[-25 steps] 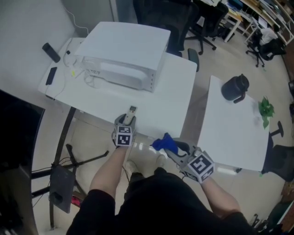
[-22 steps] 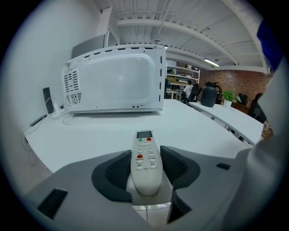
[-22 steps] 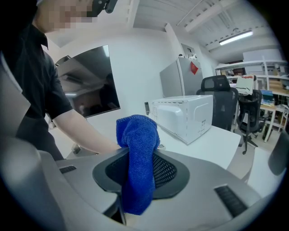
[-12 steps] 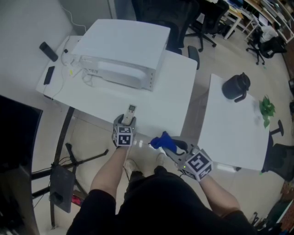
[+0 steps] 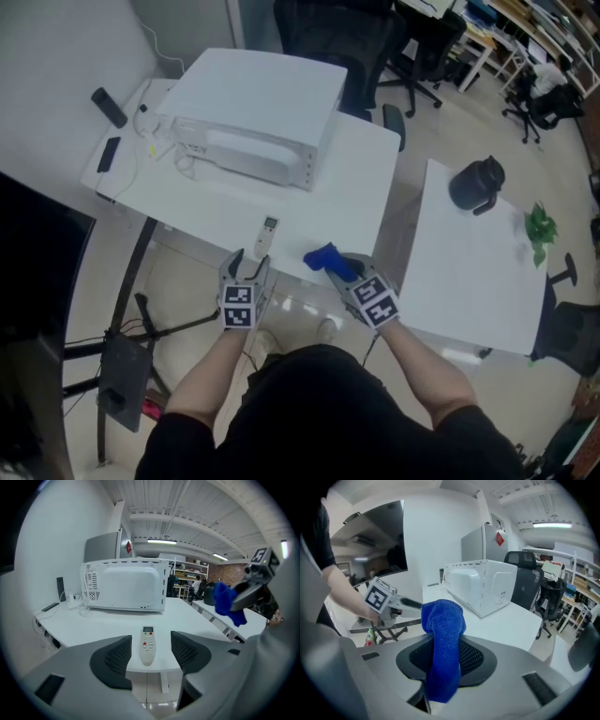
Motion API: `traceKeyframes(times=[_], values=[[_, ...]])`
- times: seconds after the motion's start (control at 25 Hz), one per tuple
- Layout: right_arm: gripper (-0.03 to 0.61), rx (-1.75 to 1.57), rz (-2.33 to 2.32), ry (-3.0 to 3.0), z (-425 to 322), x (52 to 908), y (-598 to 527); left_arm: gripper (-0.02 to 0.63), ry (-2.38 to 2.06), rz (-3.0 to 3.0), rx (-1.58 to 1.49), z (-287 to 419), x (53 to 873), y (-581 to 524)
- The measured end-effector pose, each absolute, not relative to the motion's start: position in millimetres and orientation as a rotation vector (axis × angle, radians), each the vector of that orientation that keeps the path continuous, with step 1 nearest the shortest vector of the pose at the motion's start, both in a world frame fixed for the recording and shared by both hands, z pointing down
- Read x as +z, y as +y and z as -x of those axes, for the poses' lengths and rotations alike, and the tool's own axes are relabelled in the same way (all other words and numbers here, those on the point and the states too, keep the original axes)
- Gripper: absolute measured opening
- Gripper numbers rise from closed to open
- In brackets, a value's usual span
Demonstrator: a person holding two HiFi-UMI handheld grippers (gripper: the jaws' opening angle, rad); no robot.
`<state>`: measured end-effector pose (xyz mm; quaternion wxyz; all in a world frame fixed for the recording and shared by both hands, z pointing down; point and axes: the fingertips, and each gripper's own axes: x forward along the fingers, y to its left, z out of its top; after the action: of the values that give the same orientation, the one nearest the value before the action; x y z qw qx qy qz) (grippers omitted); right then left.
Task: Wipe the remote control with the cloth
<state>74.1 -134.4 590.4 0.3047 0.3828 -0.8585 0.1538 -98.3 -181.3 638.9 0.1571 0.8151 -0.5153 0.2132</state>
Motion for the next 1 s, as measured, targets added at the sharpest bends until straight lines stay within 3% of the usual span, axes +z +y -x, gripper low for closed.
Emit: traceKeyframes(times=[0.36,0.64,0.8,1.0], values=[[0.127,0.381,-0.974,-2.025,-82.5,691.5,-177.2,0.267,-1.499,-2.369,0.526,107.9,584.4,-129.5],[0.152,0.398,-1.011,-1.958,-86.4,719.0,-184.0,0.267,-1.493,-2.386,0.517,111.7,575.2,-111.9],[0.246,0.364,-1.048,-1.975,-90.1,706.7,-184.2,0.267,-1.492,-2.403,0.499,113.2,568.4,-109.0],[0.247,0.303,-1.173,-2.157,-85.1,620.9,-173.3,0.267,-1.489,-2.475,0.438,110.3,538.9,-108.3]])
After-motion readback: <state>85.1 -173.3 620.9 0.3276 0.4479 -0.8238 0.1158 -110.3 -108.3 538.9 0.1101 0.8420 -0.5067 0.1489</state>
